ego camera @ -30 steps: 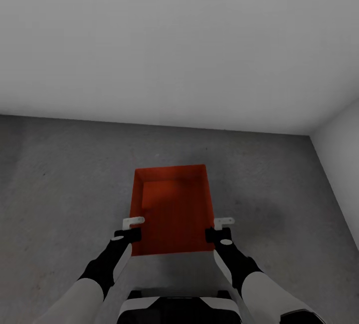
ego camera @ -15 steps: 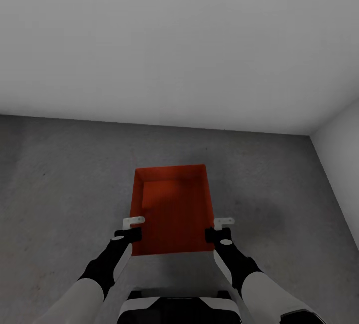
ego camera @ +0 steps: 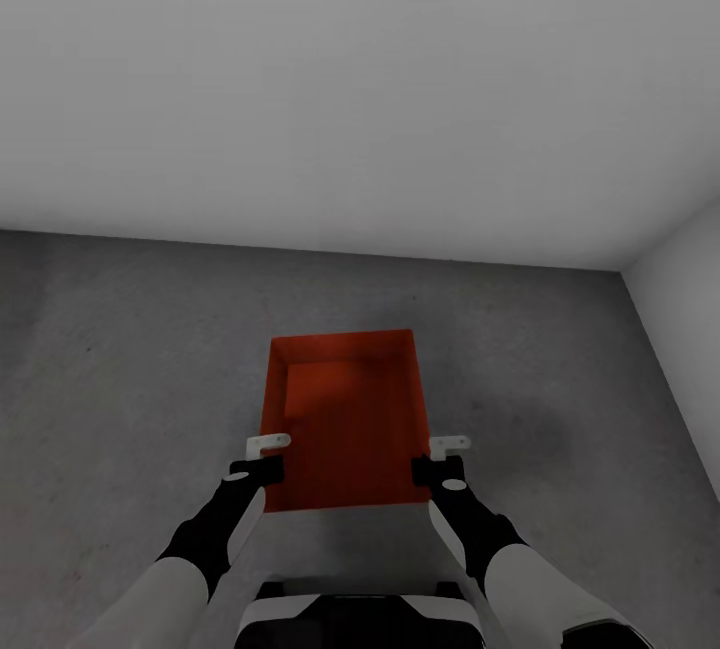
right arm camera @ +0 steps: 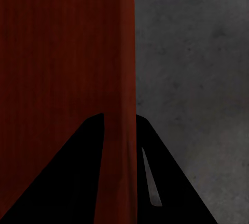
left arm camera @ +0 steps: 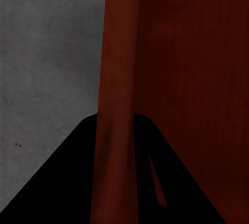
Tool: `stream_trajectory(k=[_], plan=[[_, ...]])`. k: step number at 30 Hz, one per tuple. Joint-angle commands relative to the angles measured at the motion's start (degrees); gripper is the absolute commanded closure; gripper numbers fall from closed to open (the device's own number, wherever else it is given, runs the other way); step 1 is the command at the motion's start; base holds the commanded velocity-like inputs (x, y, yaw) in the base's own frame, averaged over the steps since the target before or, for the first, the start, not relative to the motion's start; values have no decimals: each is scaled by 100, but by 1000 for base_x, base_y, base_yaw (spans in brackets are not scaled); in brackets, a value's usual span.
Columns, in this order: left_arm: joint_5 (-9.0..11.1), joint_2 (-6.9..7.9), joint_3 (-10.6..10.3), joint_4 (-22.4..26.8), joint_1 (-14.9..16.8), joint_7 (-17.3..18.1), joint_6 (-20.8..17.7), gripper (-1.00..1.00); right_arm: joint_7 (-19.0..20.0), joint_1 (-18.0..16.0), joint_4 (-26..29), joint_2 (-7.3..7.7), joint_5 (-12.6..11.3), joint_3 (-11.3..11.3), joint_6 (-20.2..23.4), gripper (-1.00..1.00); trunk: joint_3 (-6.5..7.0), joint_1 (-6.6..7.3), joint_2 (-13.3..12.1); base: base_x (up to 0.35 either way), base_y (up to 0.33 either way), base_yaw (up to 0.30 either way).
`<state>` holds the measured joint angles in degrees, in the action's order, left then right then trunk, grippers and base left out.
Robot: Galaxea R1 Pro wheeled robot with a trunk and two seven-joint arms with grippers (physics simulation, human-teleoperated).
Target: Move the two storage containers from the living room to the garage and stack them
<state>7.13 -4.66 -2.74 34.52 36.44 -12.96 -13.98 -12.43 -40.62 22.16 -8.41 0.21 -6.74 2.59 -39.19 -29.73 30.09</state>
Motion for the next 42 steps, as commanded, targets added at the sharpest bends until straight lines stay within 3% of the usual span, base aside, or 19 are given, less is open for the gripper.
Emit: stream_trajectory(k=[1, 42], plan=[[-44, 8, 65, 55, 3, -57, 102, 100, -58, 1, -10, 85, -21, 41, 28, 100, -6, -2, 7, 0, 0, 0], [-54, 0, 63, 55, 3, -66, 97, 100, -58, 1, -26, 77, -28, 41, 30, 100, -724, -880, 1611, 0, 0, 0]])
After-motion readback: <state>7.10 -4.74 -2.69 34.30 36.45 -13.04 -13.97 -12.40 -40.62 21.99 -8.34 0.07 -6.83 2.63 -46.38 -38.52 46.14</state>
